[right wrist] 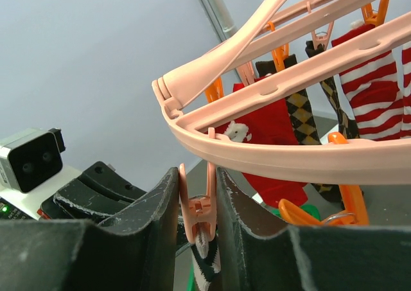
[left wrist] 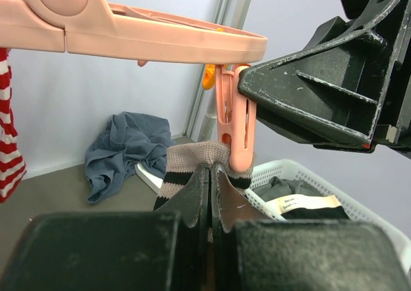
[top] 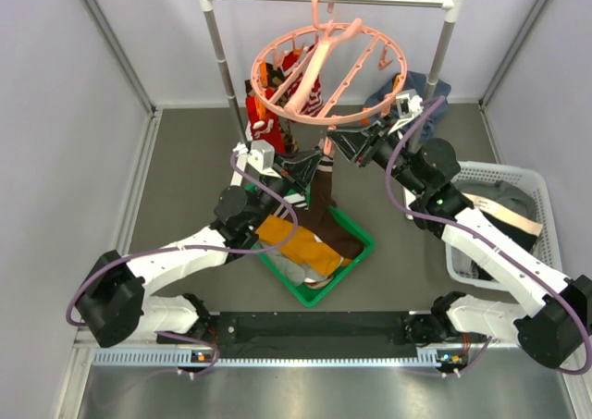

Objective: Clip the socks to the hanger
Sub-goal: Clamp the sock onto the hanger.

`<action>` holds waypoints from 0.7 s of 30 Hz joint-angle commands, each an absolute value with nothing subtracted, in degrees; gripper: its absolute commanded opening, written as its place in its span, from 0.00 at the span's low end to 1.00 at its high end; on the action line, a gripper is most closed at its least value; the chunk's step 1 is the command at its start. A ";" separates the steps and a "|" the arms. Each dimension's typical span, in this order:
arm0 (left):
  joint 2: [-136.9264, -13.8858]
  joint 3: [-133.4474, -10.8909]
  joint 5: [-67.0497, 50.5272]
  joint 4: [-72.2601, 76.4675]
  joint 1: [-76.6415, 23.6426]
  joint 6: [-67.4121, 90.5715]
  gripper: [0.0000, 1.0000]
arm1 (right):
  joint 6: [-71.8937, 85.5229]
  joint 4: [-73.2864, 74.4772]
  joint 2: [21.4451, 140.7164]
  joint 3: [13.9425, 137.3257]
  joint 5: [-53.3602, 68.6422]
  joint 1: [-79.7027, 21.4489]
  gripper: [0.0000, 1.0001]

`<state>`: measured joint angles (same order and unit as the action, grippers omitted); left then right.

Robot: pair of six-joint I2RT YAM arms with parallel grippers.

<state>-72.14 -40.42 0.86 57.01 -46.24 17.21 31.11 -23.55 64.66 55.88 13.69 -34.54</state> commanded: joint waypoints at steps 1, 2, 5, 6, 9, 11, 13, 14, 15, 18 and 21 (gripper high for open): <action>-70.49 -42.71 -0.53 62.75 -46.41 18.19 0.00 | 31.46 -21.54 64.78 55.46 17.14 -35.95 0.00; -70.58 -42.89 -0.53 62.67 -46.41 18.11 0.00 | 31.38 -21.53 64.95 55.55 17.31 -35.95 0.00; -71.10 -43.07 -0.53 62.84 -46.41 18.63 0.00 | 31.64 -21.53 64.86 55.55 17.67 -35.95 0.02; -71.28 -42.98 -0.53 62.93 -46.41 18.72 0.00 | 31.64 -21.53 64.78 55.55 17.67 -35.95 0.07; -71.80 -42.89 -0.53 63.46 -46.41 19.42 0.00 | 31.64 -21.45 64.60 55.46 17.49 -35.95 0.13; -71.98 -42.98 -0.61 63.98 -46.41 19.86 0.00 | 31.64 -21.53 64.60 55.46 17.49 -35.95 0.13; -71.98 -43.24 -0.70 63.81 -46.41 19.86 0.00 | 31.55 -21.53 64.69 55.37 17.67 -35.95 0.21; -72.07 -43.42 -0.70 63.55 -46.41 19.86 0.00 | 31.55 -21.36 64.60 55.37 17.67 -36.03 0.26; -72.07 -43.42 -0.62 63.46 -46.41 19.78 0.00 | 31.47 -21.36 64.51 55.37 17.67 -35.95 0.37; -71.98 -43.16 -0.53 63.11 -46.41 19.42 0.00 | 31.03 -20.75 64.07 55.55 17.67 -35.95 0.53; -71.98 -43.07 1.49 62.23 -46.41 19.16 0.00 | 29.54 -18.82 63.28 56.07 17.67 -35.95 0.70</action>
<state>-72.16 -40.93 0.82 58.76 -46.24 18.96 31.03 -20.62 64.66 55.79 16.14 -34.89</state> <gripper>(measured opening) 0.015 0.606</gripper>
